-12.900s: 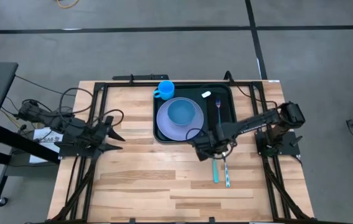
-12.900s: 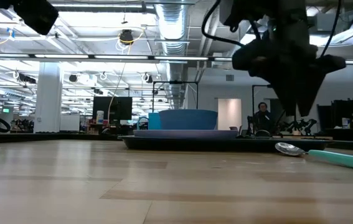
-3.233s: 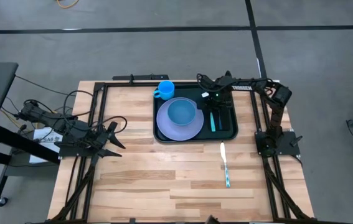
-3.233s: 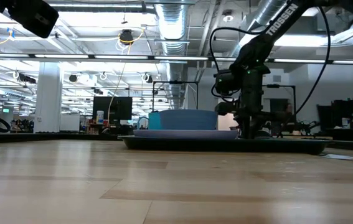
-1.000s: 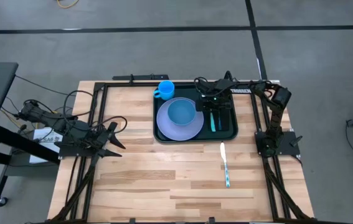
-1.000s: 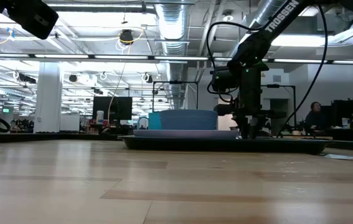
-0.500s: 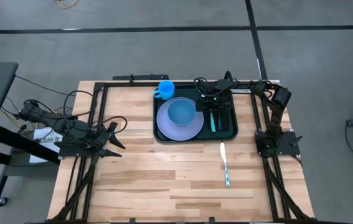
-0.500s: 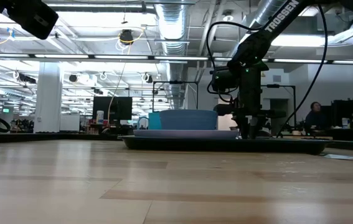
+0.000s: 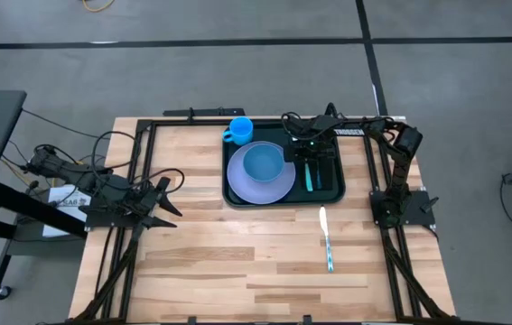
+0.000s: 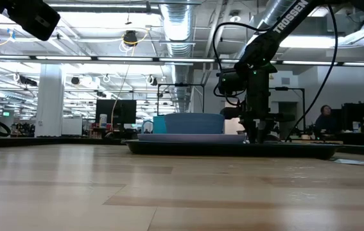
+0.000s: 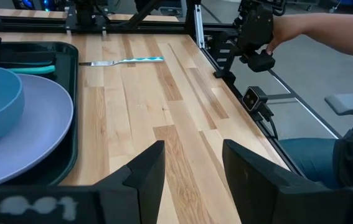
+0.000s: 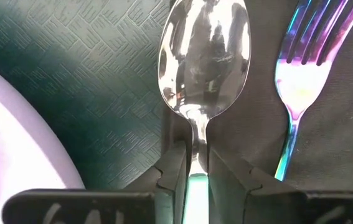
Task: Set up tray
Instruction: Put the blue spoon on the black napkin, then put the blue knife on the black napkin
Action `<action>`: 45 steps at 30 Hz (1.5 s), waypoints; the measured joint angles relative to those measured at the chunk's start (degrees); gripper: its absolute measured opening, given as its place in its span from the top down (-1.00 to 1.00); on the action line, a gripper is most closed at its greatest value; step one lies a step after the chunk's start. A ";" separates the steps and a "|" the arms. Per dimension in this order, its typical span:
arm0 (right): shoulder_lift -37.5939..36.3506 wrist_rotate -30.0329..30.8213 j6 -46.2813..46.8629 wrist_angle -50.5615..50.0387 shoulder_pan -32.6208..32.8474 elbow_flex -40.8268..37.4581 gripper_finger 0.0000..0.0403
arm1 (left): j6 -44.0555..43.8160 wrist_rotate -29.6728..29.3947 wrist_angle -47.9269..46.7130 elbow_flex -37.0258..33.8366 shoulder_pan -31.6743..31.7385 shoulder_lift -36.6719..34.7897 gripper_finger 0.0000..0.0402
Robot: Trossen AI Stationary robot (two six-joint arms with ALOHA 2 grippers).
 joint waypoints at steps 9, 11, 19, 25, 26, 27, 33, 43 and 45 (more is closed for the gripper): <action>0.00 0.05 -0.02 -0.19 0.00 0.00 0.40 | -0.02 -0.02 0.00 0.00 -0.02 0.00 0.26; 0.00 0.04 -0.02 -0.15 0.00 0.00 0.32 | -0.02 -0.02 0.02 0.02 -0.02 0.00 0.26; 0.00 0.04 -0.13 -0.26 0.04 0.93 0.17 | -0.02 -0.02 -0.01 0.00 -0.02 0.02 0.26; 0.00 0.04 -1.00 -0.92 0.04 3.88 0.18 | -0.12 -0.01 -0.39 0.00 -0.01 0.02 0.26; 0.00 0.04 -1.03 -1.64 0.02 4.44 0.19 | -0.26 0.01 -0.42 0.00 -0.01 0.02 0.26; 0.00 0.07 -1.03 -2.31 0.02 4.88 0.19 | -0.32 0.12 -0.42 0.00 0.01 0.02 0.26; 0.00 2.74 -1.51 -11.30 0.02 8.50 0.24 | -0.32 0.18 -0.42 0.00 -0.01 0.01 0.26; -2.94 9.18 -1.39 -31.53 3.85 13.92 0.28 | -0.31 0.20 -0.42 0.00 -0.02 0.02 0.26; -4.95 9.16 -0.38 -33.57 5.92 13.92 0.30 | -0.31 0.19 -0.49 0.00 -0.02 0.02 0.26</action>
